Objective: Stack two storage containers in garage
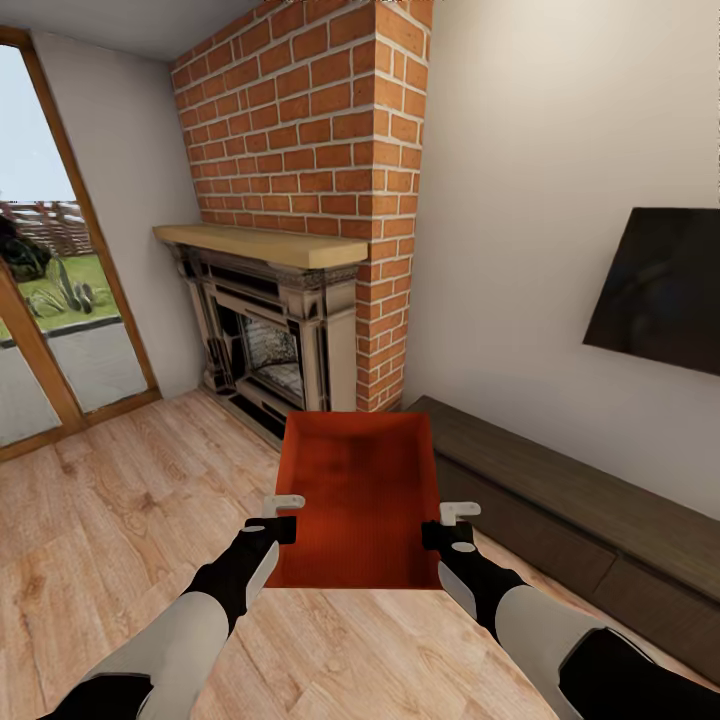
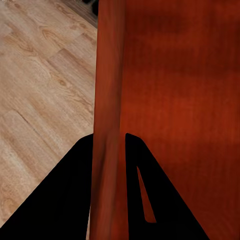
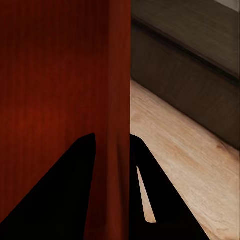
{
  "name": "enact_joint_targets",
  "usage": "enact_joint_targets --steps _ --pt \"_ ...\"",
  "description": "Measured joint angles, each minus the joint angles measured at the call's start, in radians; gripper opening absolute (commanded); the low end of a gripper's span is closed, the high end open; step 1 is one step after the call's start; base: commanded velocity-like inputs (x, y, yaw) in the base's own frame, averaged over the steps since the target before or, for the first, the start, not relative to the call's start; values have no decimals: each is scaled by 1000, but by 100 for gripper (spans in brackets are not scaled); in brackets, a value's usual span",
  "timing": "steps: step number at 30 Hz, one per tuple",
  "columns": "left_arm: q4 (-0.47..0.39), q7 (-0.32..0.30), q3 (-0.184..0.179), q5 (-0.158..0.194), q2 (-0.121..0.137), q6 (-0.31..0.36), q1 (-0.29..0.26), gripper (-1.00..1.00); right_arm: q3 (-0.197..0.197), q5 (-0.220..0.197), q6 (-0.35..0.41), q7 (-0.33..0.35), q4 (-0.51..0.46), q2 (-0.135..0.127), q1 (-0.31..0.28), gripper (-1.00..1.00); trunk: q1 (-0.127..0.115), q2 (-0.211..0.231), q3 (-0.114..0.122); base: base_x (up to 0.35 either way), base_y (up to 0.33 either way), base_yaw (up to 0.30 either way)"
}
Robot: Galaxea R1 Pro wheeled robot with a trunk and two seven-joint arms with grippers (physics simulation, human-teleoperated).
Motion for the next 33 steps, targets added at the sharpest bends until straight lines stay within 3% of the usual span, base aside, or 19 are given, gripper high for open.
enact_joint_targets --steps 33 --pt "0 0 0 -2 -1 0 0 -100 1 -1 0 0 0 -1 0 -100 0 0 53 0 0 0"
